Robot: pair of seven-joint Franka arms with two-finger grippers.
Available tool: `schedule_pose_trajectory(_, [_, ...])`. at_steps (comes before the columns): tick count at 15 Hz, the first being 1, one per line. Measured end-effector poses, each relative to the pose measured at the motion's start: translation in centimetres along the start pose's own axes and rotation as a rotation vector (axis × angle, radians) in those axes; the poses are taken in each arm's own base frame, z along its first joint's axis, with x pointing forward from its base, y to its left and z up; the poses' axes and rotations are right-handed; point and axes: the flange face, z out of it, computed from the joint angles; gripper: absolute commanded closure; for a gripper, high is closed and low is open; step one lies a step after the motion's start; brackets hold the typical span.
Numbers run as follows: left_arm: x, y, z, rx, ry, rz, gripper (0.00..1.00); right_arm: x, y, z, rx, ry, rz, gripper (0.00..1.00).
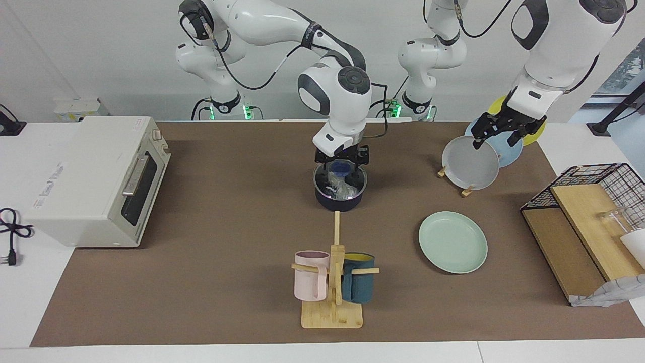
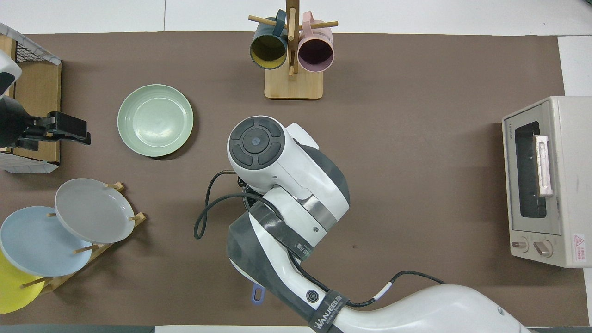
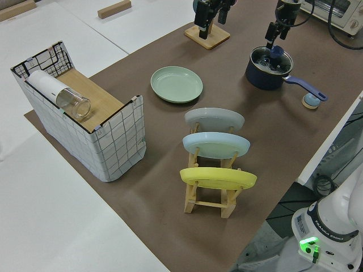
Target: Transfer vermicelli from pot to plate
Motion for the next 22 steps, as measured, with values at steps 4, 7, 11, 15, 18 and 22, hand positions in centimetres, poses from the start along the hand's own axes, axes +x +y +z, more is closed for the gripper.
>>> schedule_pose_trajectory(4, [0.0, 0.0, 0.0, 0.0, 0.003, 0.0, 0.0, -0.2, -0.2, 1.0, 0.006, 0.004, 0.009, 0.0])
schedule_pose_trajectory(7, [0.0, 0.0, 0.0, -0.001, 0.004, 0.0, 0.0, -0.3, -0.3, 1.7, 0.012, 0.009, 0.013, 0.0])
schedule_pose_trajectory(11, [0.1, 0.0, 0.0, -0.001, 0.005, 0.0, 0.0, -0.5, -0.3, 2.5, 0.011, 0.007, 0.011, 0.06])
schedule_pose_trajectory(15, [0.1, 0.0, -0.1, -0.001, 0.006, 0.0, 0.0, -0.6, -0.3, 2.5, 0.01, 0.007, 0.009, 0.12])
schedule_pose_trajectory(18, [0.1, 0.0, -0.1, -0.001, 0.006, 0.0, 0.0, -0.8, -0.5, 2.5, 0.01, 0.007, 0.005, 0.16])
schedule_pose_trajectory(22, [0.1, 0.0, -0.1, -0.001, 0.007, -0.001, 0.0, -1.1, -0.8, 2.5, 0.009, 0.007, -0.002, 0.22])
